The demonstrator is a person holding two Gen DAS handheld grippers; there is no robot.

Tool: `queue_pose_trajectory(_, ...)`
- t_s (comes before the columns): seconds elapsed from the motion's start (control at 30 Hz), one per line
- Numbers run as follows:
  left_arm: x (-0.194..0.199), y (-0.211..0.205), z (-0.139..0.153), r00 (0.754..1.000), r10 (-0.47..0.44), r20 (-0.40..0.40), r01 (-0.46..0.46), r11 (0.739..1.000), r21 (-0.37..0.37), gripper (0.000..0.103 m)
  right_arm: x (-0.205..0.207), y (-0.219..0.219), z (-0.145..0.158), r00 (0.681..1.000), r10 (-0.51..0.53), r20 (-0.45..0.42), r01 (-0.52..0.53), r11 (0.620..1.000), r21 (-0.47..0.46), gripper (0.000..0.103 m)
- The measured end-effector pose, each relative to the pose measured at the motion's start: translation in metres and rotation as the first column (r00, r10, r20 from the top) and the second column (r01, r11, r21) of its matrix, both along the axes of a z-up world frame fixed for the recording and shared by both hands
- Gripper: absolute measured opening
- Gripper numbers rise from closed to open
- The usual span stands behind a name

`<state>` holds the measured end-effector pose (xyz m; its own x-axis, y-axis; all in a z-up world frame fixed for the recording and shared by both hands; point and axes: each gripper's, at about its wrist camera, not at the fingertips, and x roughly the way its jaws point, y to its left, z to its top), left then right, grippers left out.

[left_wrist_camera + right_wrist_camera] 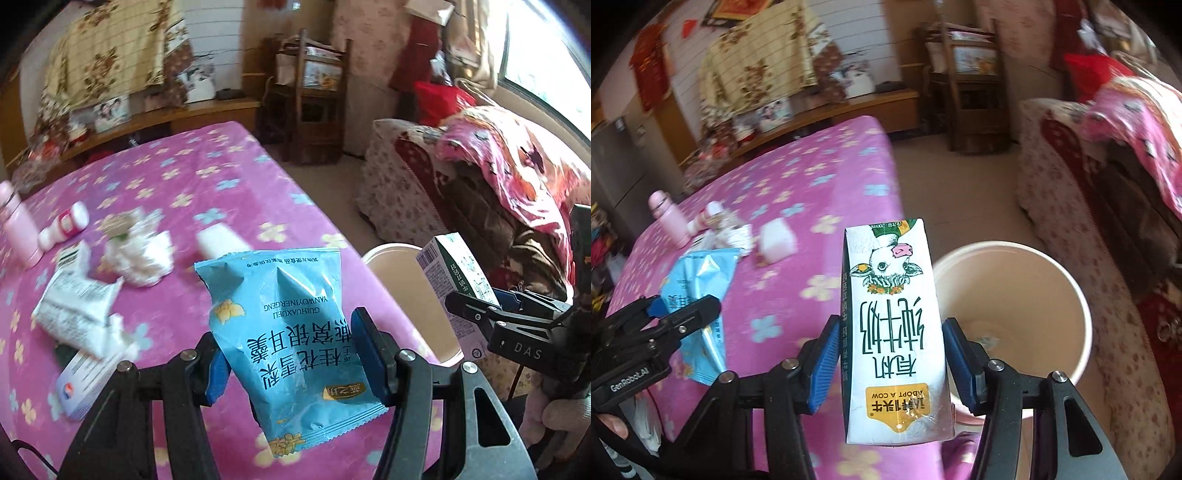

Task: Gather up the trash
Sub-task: 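Drop the milk carton into the bucket with the right gripper while the left carries the blue bag over, then open the left gripper to drop the blue snack bag into the bucket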

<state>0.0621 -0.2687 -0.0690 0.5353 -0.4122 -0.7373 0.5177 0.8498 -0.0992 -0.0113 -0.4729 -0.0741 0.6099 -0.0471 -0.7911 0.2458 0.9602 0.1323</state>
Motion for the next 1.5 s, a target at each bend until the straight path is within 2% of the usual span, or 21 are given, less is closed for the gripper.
queue_pose_trajectory(0.33, 0.005, -0.059, -0.014, 0.996, -0.084, -0.029, 0.084, 0.996, -0.005, 0.062, -0.008, -0.068, -0.035, 0.986, -0.148, -0.076, 0.15, 0.988, 0.021, 0.058)
queue_pose_trajectory(0.67, 0.012, -0.095, -0.031, 0.985, -0.148, -0.084, 0.145, 0.989, -0.038, 0.063, -0.011, -0.097, -0.065, 0.965, -0.232, -0.121, 0.238, 0.971, 0.037, 0.058)
queue_pose_trajectory(0.83, 0.015, -0.103, -0.035, 0.979, -0.17, -0.116, 0.162, 0.984, -0.075, 0.069, -0.015, -0.112, -0.07, 0.951, -0.285, -0.119, 0.294, 0.954, 0.066, 0.06)
queue_pose_trajectory(0.9, 0.014, -0.103, -0.035, 0.978, -0.174, -0.119, 0.166, 0.983, -0.076, 0.072, -0.018, -0.116, -0.07, 0.948, -0.295, -0.118, 0.307, 0.947, 0.094, 0.071)
queue_pose_trajectory(1.13, 0.014, -0.097, -0.031, 0.98, -0.162, -0.115, 0.154, 0.985, -0.075, 0.073, -0.017, -0.109, -0.064, 0.954, -0.283, -0.101, 0.292, 0.953, 0.082, 0.071)
queue_pose_trajectory(1.3, 0.015, -0.094, -0.029, 0.979, -0.164, -0.118, 0.152, 0.983, -0.105, 0.08, -0.018, -0.106, -0.06, 0.954, -0.287, -0.087, 0.293, 0.954, 0.07, 0.071)
queue_pose_trajectory(1.4, 0.014, -0.094, -0.028, 0.979, -0.164, -0.118, 0.154, 0.984, -0.094, 0.081, -0.021, -0.111, -0.058, 0.949, -0.306, -0.078, 0.312, 0.947, 0.081, 0.071)
queue_pose_trajectory(1.5, 0.011, -0.089, -0.029, 0.985, -0.131, -0.113, 0.126, 0.991, -0.051, 0.08, -0.022, -0.113, -0.06, 0.947, -0.31, -0.085, 0.317, 0.944, 0.095, 0.071)
